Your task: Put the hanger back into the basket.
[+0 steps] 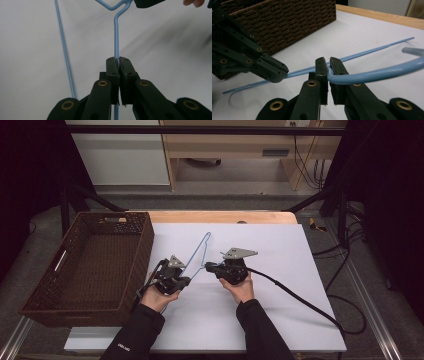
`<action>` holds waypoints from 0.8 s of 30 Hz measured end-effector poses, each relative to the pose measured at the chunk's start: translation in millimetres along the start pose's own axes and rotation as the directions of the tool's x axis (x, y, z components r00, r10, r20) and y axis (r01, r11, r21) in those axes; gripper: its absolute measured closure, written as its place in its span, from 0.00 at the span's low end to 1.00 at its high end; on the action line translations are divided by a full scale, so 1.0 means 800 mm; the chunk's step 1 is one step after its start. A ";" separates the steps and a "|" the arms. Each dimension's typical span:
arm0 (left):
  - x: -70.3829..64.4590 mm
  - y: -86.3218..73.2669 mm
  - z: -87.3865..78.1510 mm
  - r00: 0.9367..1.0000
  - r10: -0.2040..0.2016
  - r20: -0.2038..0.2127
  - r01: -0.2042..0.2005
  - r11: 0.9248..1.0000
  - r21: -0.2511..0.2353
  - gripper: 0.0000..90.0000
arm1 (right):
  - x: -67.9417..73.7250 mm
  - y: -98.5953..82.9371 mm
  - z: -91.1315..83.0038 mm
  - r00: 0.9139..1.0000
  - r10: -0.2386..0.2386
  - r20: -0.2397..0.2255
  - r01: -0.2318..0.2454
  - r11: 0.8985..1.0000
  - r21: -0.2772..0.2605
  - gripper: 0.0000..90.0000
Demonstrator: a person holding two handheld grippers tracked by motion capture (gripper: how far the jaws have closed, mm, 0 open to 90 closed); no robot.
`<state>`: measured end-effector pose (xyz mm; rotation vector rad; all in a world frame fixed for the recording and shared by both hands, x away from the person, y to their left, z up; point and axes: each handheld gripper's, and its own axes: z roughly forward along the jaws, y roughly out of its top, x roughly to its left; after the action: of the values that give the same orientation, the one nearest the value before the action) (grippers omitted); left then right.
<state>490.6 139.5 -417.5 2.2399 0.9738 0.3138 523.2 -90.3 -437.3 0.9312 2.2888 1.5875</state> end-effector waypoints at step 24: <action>-0.010 0.014 0.028 0.989 0.123 -0.088 -0.117 0.991 0.067 0.64 | 0.003 0.003 -0.005 1.000 -0.010 0.012 0.010 1.000 -0.004 0.95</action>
<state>501.8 117.2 -426.4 2.3636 0.9084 0.4491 520.1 -91.6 -432.7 0.9244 2.2776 1.5778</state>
